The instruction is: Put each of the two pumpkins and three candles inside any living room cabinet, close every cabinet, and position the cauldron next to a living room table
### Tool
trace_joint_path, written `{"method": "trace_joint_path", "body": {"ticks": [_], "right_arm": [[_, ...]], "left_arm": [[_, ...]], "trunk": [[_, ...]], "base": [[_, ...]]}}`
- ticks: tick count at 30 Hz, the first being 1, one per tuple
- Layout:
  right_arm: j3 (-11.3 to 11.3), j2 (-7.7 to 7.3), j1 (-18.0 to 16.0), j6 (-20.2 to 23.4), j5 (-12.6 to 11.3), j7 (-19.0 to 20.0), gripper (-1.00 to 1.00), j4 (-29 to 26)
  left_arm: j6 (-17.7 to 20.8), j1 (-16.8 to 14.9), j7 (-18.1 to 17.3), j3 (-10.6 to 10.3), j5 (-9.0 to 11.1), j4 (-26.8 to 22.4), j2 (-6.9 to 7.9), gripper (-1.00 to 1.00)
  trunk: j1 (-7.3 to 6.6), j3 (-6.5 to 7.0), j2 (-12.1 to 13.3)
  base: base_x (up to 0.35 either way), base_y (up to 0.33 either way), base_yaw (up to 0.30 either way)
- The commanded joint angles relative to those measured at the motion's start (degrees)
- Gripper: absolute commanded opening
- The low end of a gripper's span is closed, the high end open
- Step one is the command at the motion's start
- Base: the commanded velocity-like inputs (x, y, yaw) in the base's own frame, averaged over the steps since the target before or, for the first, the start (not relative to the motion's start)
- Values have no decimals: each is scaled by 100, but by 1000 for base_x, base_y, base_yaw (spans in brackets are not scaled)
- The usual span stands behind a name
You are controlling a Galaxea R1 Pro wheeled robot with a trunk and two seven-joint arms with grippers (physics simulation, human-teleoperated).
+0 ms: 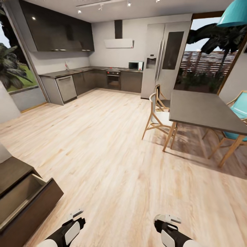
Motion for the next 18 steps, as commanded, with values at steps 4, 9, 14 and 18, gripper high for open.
{"method": "trace_joint_path", "body": {"ticks": [4,9,14,18], "right_arm": [[50,0,-2,-22,-55,-19,-100,-3],[50,0,-2,-23,-54,-19,-100,-3],[50,-5,-2,-22,-54,-19,-100,-3],[50,-2,-2,-22,-54,-19,-100,-3]], "left_arm": [[33,-1,40,-41,19,-11,-6,100],[33,-1,42,-41,20,-12,-3,100],[33,-1,42,-41,20,-11,-8,100],[33,-2,42,-41,20,-11,-5,100]], "trunk": [[-88,67,158],[-198,157,359],[-308,247,559],[-396,318,720]], "base": [[0,0,290],[0,0,291],[0,0,291],[0,0,290]]}}
